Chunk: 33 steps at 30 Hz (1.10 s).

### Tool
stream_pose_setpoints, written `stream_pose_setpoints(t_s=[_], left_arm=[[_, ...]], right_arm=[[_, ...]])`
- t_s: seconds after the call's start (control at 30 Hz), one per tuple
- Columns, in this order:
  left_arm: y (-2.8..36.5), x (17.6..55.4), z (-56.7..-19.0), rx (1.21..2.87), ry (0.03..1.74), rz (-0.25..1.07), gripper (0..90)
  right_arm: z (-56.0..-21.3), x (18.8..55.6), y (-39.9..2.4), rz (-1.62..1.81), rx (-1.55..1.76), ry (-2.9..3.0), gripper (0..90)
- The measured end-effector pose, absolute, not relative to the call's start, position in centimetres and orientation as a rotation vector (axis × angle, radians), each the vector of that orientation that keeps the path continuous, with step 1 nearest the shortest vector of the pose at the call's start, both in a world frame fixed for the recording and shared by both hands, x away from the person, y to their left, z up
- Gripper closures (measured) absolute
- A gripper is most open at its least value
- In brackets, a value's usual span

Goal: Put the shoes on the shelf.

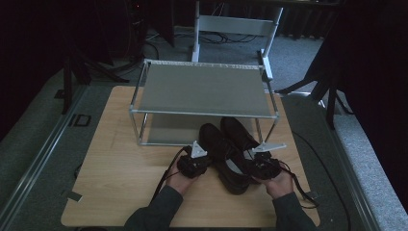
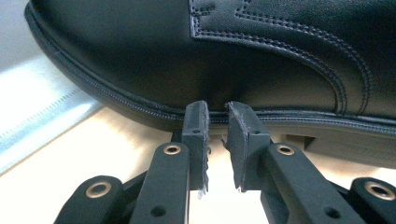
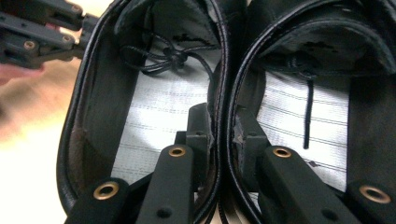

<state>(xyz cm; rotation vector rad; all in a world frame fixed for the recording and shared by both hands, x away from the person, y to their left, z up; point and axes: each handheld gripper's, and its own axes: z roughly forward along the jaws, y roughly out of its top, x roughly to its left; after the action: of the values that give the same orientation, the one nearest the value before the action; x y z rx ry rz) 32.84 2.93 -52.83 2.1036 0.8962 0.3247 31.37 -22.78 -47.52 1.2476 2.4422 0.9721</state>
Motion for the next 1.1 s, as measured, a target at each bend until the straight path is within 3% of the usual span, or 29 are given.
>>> stream_pose_setpoints(t_s=[0.2,0.47,0.8,0.93,1.1], left_arm=[[3.3,34.6,-52.9,2.081,0.937,0.321,77.3],[3.7,34.0,-52.5,2.034,0.960,0.296,74.0],[2.6,30.5,-51.2,2.028,0.890,0.266,60.7],[1.7,28.9,-51.2,2.047,0.863,0.280,59.4],[0.9,28.7,-51.8,2.089,0.896,0.352,47.2]], right_arm=[[-48.0,32.7,-22.4,0.991,1.350,2.384,79.7],[-48.0,33.4,-21.8,0.982,1.391,2.349,79.9],[-48.0,34.3,-19.7,0.956,1.398,2.300,80.4],[-48.0,34.7,-19.0,0.948,1.398,2.293,80.4],[-47.9,35.2,-18.0,0.960,1.406,2.284,80.3]])
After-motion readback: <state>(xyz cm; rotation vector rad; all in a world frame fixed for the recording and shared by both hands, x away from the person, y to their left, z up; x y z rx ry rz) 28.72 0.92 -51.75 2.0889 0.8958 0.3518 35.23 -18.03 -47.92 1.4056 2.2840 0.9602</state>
